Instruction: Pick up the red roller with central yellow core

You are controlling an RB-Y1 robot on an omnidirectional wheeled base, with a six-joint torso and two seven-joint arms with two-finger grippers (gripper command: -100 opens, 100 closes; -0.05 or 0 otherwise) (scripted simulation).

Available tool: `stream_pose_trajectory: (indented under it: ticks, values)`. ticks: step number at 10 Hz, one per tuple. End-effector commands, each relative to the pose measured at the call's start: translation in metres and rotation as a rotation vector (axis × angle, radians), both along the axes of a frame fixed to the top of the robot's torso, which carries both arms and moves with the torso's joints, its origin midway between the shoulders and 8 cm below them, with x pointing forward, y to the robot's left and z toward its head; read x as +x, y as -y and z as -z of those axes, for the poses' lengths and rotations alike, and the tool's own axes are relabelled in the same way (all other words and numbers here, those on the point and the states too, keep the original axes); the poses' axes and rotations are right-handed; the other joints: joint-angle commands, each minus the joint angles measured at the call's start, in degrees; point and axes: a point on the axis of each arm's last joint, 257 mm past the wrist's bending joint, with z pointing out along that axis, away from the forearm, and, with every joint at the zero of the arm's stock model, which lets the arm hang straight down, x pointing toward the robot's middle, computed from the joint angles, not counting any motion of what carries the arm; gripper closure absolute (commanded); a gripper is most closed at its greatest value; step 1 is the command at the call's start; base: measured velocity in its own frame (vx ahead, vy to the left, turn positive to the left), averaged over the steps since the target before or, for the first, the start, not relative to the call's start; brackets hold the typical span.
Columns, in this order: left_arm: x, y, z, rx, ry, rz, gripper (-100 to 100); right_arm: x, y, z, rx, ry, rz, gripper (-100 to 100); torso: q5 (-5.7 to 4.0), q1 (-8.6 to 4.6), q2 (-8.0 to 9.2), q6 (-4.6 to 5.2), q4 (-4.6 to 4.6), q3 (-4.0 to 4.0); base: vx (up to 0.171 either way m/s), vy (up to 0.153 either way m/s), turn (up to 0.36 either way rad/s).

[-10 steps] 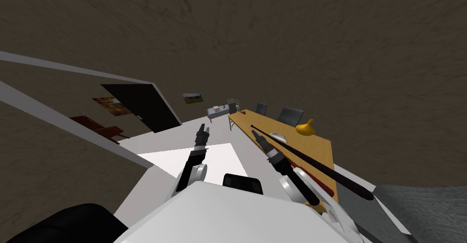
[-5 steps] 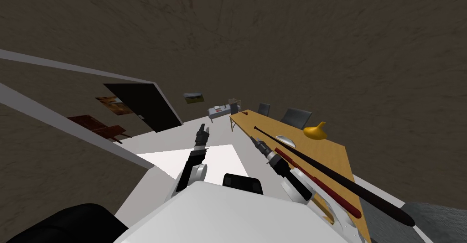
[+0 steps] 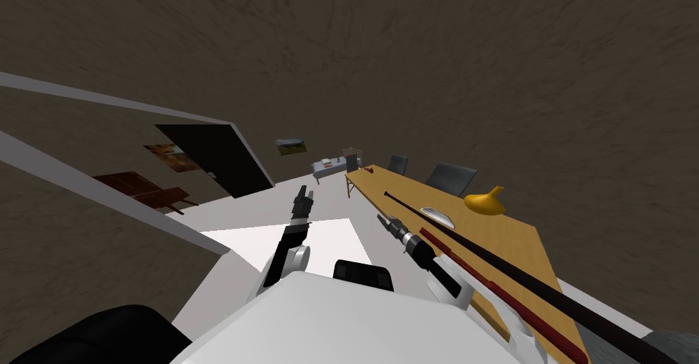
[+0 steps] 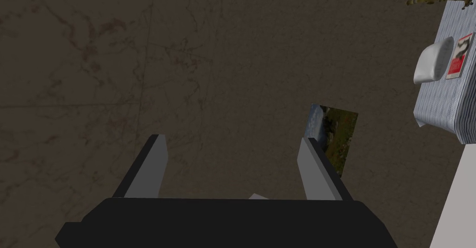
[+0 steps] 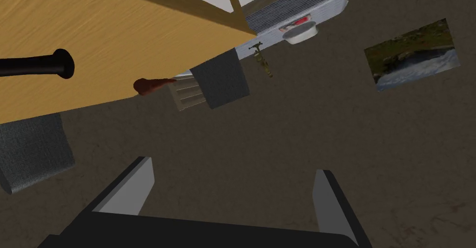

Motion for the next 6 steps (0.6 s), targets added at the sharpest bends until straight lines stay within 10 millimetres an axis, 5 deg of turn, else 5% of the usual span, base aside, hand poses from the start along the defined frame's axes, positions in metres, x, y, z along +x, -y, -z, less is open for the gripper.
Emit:
stream_pose_trajectory:
  ticks: [1, 6]
  values:
    - [0.000, 0.000, 0.000, 0.000, 0.000, 0.000, 0, -0.007, 0.024, 0.034, -0.145, -0.045, -0.004, -100, 0.00, 0.00, 0.00, 0.00, 0.00, 0.00, 0.088, 0.055, 0.008]
    - [0.000, 0.000, 0.000, 0.000, 0.000, 0.000, 0, -0.021, 0.072, 0.082, -0.366, -0.124, 0.007, -100, -0.02, -0.13, 0.11, 0.02, 0.03, 0.07, 0.051, 0.030, -0.004]
